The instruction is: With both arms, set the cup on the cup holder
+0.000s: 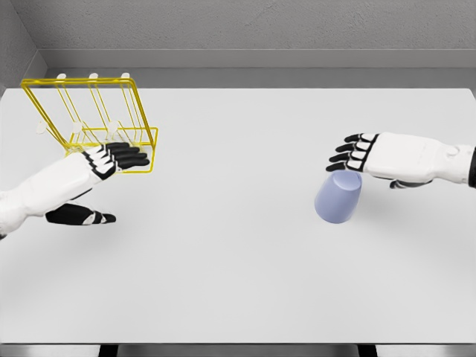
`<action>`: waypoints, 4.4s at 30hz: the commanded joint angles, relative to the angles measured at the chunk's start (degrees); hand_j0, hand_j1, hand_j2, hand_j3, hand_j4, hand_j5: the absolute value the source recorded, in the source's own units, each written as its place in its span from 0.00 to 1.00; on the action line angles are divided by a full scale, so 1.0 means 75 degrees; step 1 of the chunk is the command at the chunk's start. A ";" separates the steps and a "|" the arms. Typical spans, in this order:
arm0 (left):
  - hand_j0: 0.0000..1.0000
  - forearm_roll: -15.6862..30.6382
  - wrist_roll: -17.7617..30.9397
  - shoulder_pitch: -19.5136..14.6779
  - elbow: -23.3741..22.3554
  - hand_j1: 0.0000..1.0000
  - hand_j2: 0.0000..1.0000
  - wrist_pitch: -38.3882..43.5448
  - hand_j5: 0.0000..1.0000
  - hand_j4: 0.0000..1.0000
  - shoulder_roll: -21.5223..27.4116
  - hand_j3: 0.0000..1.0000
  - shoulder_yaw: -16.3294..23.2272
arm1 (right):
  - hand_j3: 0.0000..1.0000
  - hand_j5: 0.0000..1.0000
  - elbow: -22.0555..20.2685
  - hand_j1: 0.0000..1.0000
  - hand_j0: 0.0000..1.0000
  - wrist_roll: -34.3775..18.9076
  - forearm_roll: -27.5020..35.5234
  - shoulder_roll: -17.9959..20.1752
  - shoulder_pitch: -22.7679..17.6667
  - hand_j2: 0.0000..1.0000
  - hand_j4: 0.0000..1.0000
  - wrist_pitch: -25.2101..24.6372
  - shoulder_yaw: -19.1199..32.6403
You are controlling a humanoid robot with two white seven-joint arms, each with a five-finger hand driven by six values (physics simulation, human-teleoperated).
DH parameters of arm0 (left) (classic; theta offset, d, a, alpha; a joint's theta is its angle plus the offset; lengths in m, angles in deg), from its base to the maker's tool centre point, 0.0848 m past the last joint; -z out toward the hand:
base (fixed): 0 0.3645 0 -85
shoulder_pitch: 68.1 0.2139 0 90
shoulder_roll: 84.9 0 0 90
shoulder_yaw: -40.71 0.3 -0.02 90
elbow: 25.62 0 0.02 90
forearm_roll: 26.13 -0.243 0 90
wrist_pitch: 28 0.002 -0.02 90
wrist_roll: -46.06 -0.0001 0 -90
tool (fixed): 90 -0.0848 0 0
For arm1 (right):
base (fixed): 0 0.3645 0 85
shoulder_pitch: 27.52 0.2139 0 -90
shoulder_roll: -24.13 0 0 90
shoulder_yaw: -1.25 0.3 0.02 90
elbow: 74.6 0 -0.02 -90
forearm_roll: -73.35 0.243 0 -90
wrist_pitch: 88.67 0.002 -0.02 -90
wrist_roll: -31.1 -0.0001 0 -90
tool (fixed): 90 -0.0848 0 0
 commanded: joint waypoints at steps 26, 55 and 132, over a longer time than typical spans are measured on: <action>1.00 0.5131 0.0003 -0.1160 -0.0279 1.00 1.00 0.1811 1.00 1.00 -0.0664 1.00 0.3478 | 0.92 0.92 0.0380 0.92 0.92 0.0005 -0.0683 -0.0780 0.0000 0.92 0.92 -0.0010 -0.0360; 1.00 0.7475 -0.0044 -0.1840 -0.1251 1.00 1.00 0.2866 1.00 1.00 -0.1800 1.00 0.3947 | 0.62 0.62 -0.0076 0.62 0.62 -0.0323 -0.0976 -0.0698 0.0281 0.62 0.62 -0.0010 -0.0219; 1.00 0.7405 -0.0033 -0.1969 -0.1744 1.00 1.00 0.2855 1.00 1.00 -0.2000 1.00 0.3959 | 0.97 0.97 -0.0276 0.97 0.97 -0.1518 -0.1339 -0.3323 0.1031 0.97 0.97 -0.0010 -0.0231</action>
